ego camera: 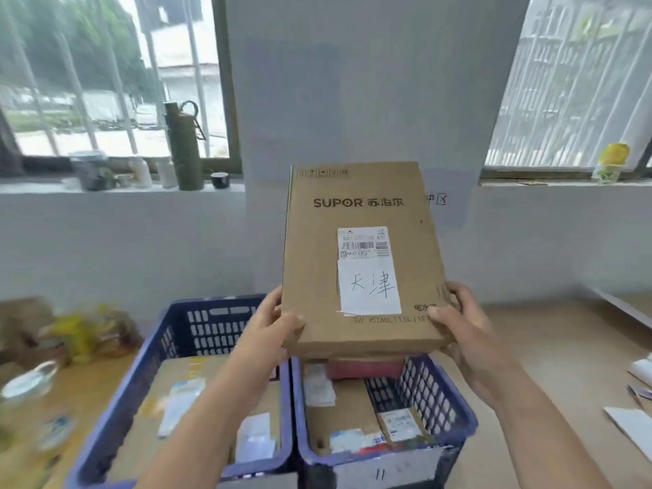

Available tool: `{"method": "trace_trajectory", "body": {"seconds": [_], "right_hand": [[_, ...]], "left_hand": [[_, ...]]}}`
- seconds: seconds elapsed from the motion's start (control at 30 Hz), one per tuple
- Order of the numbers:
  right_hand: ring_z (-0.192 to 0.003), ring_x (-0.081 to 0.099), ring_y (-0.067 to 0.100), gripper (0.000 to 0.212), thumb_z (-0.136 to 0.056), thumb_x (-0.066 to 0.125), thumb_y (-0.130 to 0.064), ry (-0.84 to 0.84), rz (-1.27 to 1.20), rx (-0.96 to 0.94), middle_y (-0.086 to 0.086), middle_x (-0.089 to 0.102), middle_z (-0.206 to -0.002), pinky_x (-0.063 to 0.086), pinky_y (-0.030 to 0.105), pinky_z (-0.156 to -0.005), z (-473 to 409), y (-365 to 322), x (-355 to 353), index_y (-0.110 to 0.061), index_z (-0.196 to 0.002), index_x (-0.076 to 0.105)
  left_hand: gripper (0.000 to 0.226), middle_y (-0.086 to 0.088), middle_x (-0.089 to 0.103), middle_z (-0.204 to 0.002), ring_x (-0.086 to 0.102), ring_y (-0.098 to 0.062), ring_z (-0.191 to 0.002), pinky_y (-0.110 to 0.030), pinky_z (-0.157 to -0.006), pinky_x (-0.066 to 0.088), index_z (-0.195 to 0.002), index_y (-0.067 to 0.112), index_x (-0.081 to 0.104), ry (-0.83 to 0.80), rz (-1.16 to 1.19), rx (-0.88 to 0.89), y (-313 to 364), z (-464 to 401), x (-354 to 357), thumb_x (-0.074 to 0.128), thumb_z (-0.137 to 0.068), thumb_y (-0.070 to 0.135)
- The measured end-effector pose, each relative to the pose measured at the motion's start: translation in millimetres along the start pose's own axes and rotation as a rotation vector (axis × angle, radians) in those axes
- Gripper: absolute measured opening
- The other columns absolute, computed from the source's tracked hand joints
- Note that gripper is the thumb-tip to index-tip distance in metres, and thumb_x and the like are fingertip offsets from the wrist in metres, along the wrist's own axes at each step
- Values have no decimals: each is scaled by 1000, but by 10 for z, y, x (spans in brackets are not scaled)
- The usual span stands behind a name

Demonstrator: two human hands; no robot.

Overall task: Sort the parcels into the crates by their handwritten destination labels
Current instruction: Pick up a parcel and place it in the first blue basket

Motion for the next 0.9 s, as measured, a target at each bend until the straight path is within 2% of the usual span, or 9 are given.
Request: {"method": "trace_trajectory", "body": {"seconds": [0.1,0.17,0.27,0.37,0.5,0.57,0.73,0.8,0.9], "right_hand": [[-104,70,23,48,-76,71,-40,-22,41,27,3,68,-121,56,50,-92,243,169,601,-34,-121,54],[-103,70,23,36,-84,72,-34,-39,50,24,5,69,-118,55,50,-94,331,267,930,-34,-115,54],[-98,69,20,26,-94,65,-16,-82,60,45,6,68,-114,57,38,-84,435,374,1321,-24,-116,53],[-96,67,22,26,-94,64,-12,-108,66,42,11,68,-114,54,35,-80,495,384,1533,-19,-116,52],[-94,67,22,26,-95,64,-15,-149,58,50,10,68,-113,54,32,-73,517,354,1628,-21,-117,51],[-98,69,26,28,-95,64,-18,-171,60,46,9,67,-114,56,37,-75,507,323,1638,-22,-119,50],[-86,68,12,23,-96,63,-19,-217,66,17,4,68,-108,53,21,-62,401,298,1735,-23,-116,51],[-81,66,15,20,-96,63,-20,-229,70,16,7,67,-107,52,21,-56,356,332,1828,-24,-112,51],[-95,68,18,24,-95,64,-26,-245,88,48,4,66,-113,59,33,-75,293,476,1983,-25,-116,51]], "left_hand": [[53,5,72,-116,67,-19,-104,-36,-85,53,-133,40,51,89,-17,-17,-84,455,-629,54,-92,6],[63,3,70,-120,66,-22,-108,-36,-85,53,-136,35,47,125,-17,-26,-108,698,-942,59,-79,12],[69,-1,68,-126,66,-26,-109,-37,-84,53,-135,32,46,173,-11,-24,-113,951,-1313,57,-69,16],[65,0,68,-127,66,-28,-113,-38,-88,53,-134,34,45,203,-16,-3,-86,1102,-1510,59,-73,16],[52,-2,67,-128,67,-27,-113,-40,-94,54,-140,30,41,255,-16,19,-91,1199,-1561,65,-95,16],[49,-2,66,-129,67,-25,-114,-40,-96,54,-140,29,41,290,-15,24,-93,1223,-1548,63,-97,19],[45,0,68,-123,69,-23,-108,-34,-85,57,-137,28,42,381,-6,22,-56,1246,-1614,62,-98,21],[43,1,68,-121,69,-19,-105,-30,-80,57,-136,29,42,414,-28,13,-64,1253,-1692,62,-98,23],[46,0,67,-121,68,-19,-104,-33,-82,57,-139,29,42,438,-70,-40,-158,1218,-1843,62,-98,31]]}}
Point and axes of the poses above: each hand's wrist, its own z-axis away from the middle knuckle, its own x-axis out of the palm, y = z × x, the point moved 9 cm from there along -z, towards the middle knuckle
